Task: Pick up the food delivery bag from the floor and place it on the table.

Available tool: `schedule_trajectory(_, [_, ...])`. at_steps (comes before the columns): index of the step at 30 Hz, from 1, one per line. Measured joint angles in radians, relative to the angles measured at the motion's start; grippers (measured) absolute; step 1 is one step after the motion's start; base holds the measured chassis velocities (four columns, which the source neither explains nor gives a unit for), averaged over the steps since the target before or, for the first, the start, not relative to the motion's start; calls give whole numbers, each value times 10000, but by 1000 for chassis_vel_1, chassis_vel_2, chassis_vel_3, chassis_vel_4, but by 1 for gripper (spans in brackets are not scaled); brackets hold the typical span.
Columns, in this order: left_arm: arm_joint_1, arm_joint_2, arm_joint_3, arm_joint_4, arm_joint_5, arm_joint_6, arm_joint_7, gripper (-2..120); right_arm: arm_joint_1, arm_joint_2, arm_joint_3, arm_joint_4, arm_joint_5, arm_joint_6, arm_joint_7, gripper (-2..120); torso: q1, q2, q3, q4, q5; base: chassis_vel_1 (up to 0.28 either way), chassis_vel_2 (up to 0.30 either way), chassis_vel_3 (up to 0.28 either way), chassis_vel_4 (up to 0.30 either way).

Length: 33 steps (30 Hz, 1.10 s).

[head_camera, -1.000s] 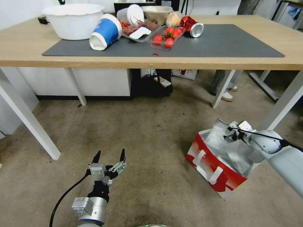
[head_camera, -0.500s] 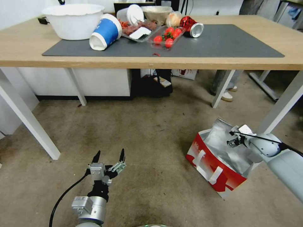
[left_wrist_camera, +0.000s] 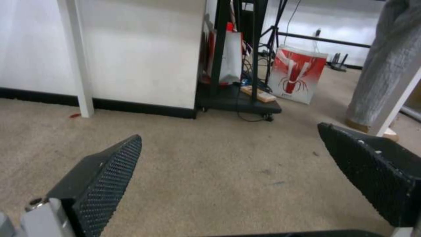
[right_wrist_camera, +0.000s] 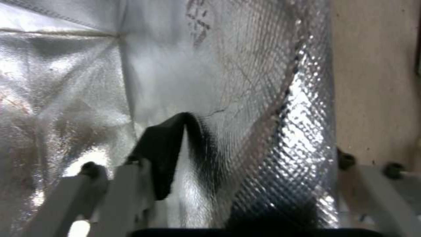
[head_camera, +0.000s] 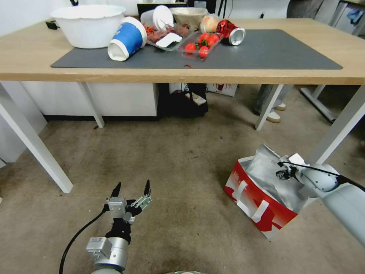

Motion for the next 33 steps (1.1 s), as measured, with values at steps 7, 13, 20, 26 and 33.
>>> schedule_trajectory(7, [10,1,-15,-38,-28,-8,-21,100,-276,-67,134,246,296,187,-39,29,0,0,0,-1,0,0,0,0,0])
schedule_trajectory(13, [20,-9,5,-71,-29,-24,-37,100,-412,-183,248,433,581,319,-46,6,0,0,0,0,0,0,0,0,0])
schedule_trajectory(20, [44,-30,4,-139,-26,-43,-49,100,-466,-287,335,570,714,421,-43,0,0,0,1,0,0,0,0,0,0])
schedule_trajectory(26, [99,-57,-26,-269,-21,-35,-86,100,-773,-445,583,1126,1235,910,-529,0,0,0,0,-1,1,0,0,0,0])
schedule_trajectory(33, [117,-69,-26,-367,-81,51,-216,100,-1125,-1029,736,2559,1899,1583,-1493,0,0,1,0,0,1,0,0,0,0])
